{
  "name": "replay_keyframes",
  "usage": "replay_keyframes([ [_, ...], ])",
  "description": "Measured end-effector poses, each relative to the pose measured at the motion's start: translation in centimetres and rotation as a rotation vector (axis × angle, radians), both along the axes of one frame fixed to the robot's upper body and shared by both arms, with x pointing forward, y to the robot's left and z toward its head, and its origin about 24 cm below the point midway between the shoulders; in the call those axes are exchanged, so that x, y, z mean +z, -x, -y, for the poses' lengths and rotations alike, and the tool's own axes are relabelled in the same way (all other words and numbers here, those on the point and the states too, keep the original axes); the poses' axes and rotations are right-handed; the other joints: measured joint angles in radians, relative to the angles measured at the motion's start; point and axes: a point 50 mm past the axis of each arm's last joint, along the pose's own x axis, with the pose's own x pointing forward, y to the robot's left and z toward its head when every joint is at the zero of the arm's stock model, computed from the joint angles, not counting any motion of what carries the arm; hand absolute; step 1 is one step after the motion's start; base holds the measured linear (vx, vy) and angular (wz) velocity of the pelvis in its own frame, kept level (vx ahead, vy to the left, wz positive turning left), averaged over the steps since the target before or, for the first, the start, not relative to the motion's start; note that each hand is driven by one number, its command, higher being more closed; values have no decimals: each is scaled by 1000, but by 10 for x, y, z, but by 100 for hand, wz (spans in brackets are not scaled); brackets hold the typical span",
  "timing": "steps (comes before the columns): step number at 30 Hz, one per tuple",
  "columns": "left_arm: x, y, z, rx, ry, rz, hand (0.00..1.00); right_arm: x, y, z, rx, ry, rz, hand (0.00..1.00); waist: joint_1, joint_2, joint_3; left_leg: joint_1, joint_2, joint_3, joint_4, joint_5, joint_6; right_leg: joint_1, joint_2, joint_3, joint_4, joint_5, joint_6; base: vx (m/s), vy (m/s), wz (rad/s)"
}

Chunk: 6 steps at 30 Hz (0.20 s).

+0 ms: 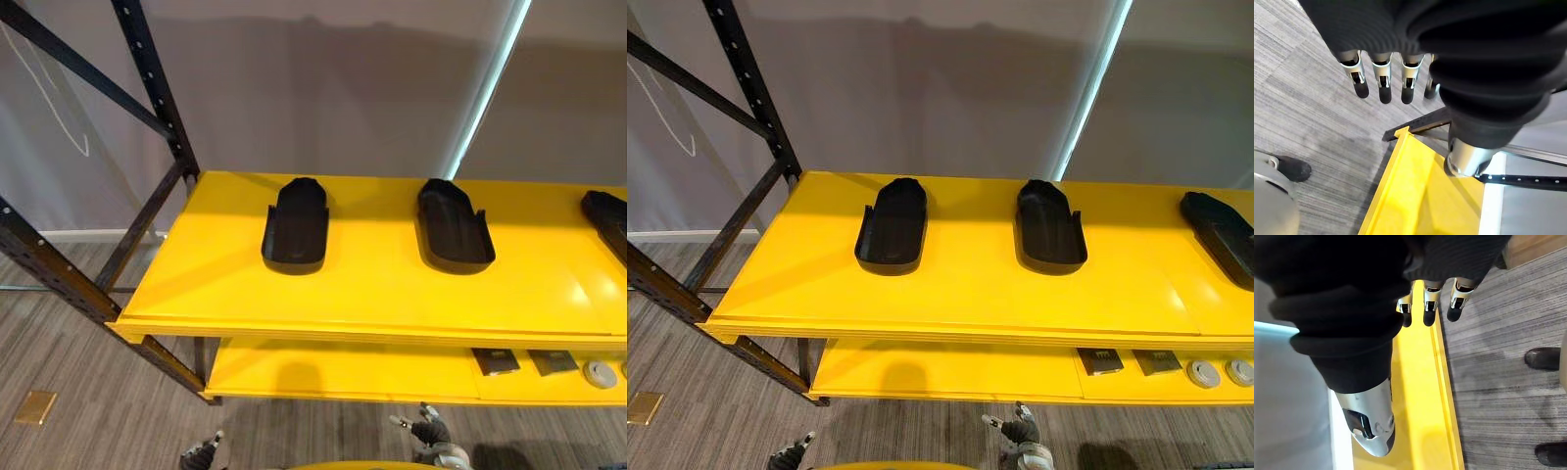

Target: Walk over and take plastic housings, then place them on the shelf

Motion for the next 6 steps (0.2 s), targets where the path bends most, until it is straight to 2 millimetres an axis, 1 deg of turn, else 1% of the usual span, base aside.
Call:
replay_keyframes([
  [3, 2, -16, 4, -93, -13, 23, 0, -3, 1, 4, -2, 14, -27, 0, -1, 3, 1, 1, 0, 11, -3, 0, 0, 2, 6, 17, -26, 20, -1, 2, 17, -16],
  [6, 3, -22, 6, -129, -9, 40, 0, -4, 2, 7, -12, 33, -38, 0, -3, 3, 3, 0, -1, 13, -3, 0, 0, 5, 9, 20, -39, 29, -1, -16, 5, -6],
])
